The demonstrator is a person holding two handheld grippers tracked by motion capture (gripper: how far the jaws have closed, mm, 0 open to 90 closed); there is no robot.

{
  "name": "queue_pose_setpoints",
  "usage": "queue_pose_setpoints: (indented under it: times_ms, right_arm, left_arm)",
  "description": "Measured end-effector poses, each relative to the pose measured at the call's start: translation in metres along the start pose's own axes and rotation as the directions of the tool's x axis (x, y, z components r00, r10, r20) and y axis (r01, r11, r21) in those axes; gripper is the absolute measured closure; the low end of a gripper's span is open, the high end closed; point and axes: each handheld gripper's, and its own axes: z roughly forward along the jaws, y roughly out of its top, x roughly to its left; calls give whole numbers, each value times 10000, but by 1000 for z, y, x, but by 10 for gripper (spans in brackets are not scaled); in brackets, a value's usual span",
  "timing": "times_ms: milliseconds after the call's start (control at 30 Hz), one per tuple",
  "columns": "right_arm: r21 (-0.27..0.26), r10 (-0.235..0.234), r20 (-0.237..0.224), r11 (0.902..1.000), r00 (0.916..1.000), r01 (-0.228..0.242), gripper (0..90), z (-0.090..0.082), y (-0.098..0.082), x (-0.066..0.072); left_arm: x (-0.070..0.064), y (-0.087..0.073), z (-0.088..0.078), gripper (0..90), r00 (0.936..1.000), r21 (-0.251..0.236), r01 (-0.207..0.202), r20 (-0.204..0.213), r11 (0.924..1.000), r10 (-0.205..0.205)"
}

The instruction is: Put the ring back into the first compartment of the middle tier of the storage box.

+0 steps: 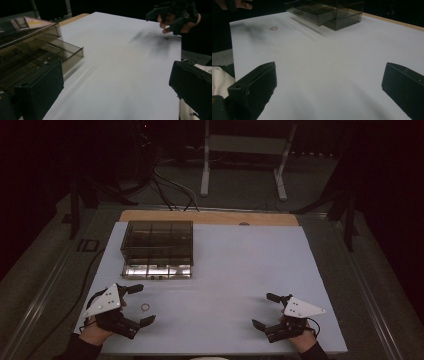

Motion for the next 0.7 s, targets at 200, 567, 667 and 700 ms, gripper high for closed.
queue_pose_setpoints:
  times_ms: [200, 567, 667, 700]
  right_arm:
    - [15, 17, -28, 10000, 10000, -17, 0, 1, 0, 0]
    - [24, 56, -60, 10000, 10000, -56, 0, 1, 0, 0]
    - [26, 39, -61, 10000, 10000, -39, 0, 1, 0, 0]
    - [28, 38, -62, 10000, 10000, -38, 0, 1, 0, 0]
  left_arm:
    - [7, 2, -3, 10, 9993, -149, 114, -360, 9998, -120]
    - [20, 1, 0, 10, 9960, 4, 466, -763, 9989, -465]
    - [23, -1, 2, 10, 9934, 130, 617, -980, 9980, -602]
    - [24, -2, 3, 10, 9928, 178, 665, -1006, 9976, -644]
